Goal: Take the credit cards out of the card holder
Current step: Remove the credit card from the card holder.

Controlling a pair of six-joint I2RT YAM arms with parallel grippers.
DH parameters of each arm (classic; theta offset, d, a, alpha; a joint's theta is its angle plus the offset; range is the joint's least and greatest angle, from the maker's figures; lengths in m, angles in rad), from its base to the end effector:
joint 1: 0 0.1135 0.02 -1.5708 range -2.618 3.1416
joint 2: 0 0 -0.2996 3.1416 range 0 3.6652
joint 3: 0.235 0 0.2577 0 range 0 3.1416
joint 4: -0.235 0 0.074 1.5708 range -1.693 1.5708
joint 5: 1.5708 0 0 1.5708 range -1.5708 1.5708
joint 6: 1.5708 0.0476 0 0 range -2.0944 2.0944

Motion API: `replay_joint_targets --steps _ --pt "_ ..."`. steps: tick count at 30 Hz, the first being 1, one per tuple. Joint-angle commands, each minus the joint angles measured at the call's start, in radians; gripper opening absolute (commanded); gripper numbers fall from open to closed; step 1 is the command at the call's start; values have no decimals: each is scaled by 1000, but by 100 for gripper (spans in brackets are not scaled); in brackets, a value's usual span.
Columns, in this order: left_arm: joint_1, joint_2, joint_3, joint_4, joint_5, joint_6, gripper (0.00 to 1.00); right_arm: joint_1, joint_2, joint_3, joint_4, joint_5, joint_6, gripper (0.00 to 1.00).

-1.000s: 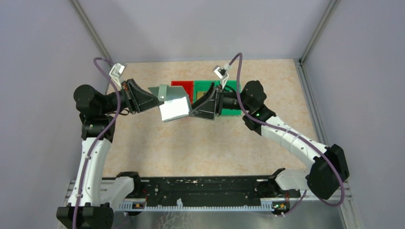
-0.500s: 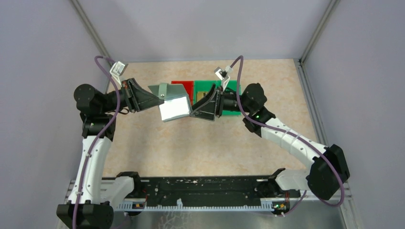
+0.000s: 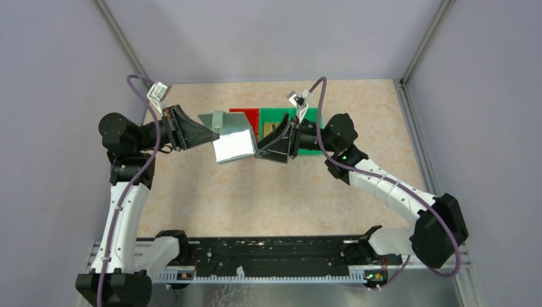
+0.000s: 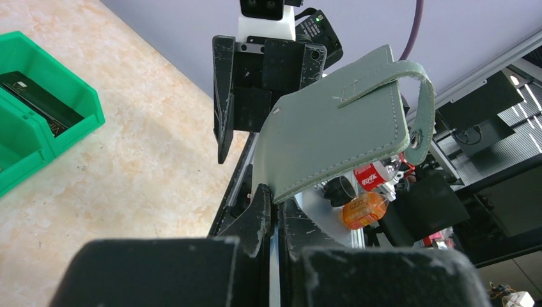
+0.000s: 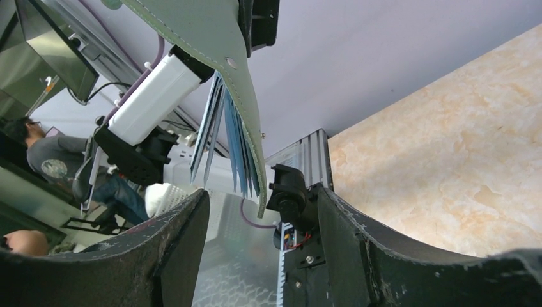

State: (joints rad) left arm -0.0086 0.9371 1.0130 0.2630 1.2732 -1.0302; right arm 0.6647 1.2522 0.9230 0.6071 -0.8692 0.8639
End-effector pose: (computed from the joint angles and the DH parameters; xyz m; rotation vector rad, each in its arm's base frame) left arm 0.1705 -0.0470 0.4630 0.4964 1.6258 -1.5789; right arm 0.2007 0.2034 0.4025 -0.7265 1.4968 1.7745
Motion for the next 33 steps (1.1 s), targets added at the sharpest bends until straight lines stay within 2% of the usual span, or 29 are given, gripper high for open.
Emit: replay_joint_targets --steps 1,15,18,22,26,30,33 --pt "2 -9 23 40 12 -24 0 -12 -15 15 46 3 -28 61" --pt "1 -22 16 35 11 -25 0 4 73 129 94 73 7 57" --pt "2 -23 14 21 7 -14 0 19 94 142 150 64 44 57" --pt "2 -19 11 -31 -9 25 0 54 136 161 306 26 133 63" --pt "2 -13 -9 -52 -18 20 0 102 199 220 400 -6 200 63" --pt "2 -16 -15 -56 -6 30 0 114 222 217 459 13 249 54" --pt "2 -23 -9 -101 -7 102 1 114 223 200 460 54 275 42"
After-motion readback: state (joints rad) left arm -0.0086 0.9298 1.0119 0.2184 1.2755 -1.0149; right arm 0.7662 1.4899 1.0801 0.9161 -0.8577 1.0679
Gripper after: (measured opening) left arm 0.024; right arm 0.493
